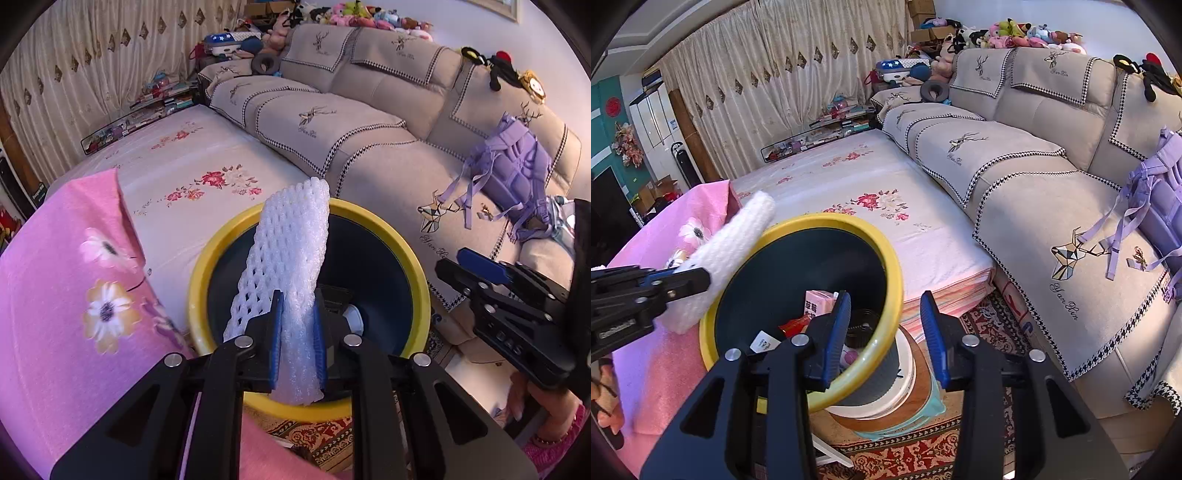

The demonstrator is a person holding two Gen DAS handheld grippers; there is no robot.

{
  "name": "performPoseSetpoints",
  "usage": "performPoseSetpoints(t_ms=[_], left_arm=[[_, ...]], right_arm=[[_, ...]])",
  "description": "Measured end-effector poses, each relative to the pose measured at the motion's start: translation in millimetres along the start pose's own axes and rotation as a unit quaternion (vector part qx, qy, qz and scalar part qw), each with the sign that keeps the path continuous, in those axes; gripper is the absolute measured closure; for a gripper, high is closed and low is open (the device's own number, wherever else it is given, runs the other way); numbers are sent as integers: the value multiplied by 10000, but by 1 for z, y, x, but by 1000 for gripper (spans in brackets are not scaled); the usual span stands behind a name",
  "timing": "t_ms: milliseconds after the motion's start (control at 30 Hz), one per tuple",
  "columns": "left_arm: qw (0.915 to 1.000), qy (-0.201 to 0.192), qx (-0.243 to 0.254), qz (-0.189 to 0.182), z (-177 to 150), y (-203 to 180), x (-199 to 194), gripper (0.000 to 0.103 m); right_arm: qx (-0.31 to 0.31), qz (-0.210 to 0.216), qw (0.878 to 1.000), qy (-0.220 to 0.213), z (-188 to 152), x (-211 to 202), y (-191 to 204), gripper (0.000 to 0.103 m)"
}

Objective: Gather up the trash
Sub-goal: 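Carry the foam net sleeve with the left gripper into the bin and release, then reach the right gripper to the crumpled white tissue and grasp it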

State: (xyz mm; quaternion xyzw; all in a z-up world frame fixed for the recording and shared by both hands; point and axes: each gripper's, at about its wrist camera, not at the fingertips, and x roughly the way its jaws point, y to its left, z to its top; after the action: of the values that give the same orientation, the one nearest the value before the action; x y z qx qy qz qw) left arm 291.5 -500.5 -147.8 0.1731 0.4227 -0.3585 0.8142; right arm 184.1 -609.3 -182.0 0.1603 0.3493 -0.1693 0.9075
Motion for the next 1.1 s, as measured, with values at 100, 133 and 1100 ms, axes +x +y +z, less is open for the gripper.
performPoseSetpoints(t_ms=[100,133,1100], left_arm=[[9999,110,29,38,7,-8,18,88],[9999,145,18,35,8,-9,23,88],[9672,-1371,-1447,1575,-176,147,-234,7]], right_arm=[[12,-45,10000,3,-2,0,-7,65],[19,-49,10000,4,-2,0,-8,65],[-939,981,9907,18,20,-26,130,53]])
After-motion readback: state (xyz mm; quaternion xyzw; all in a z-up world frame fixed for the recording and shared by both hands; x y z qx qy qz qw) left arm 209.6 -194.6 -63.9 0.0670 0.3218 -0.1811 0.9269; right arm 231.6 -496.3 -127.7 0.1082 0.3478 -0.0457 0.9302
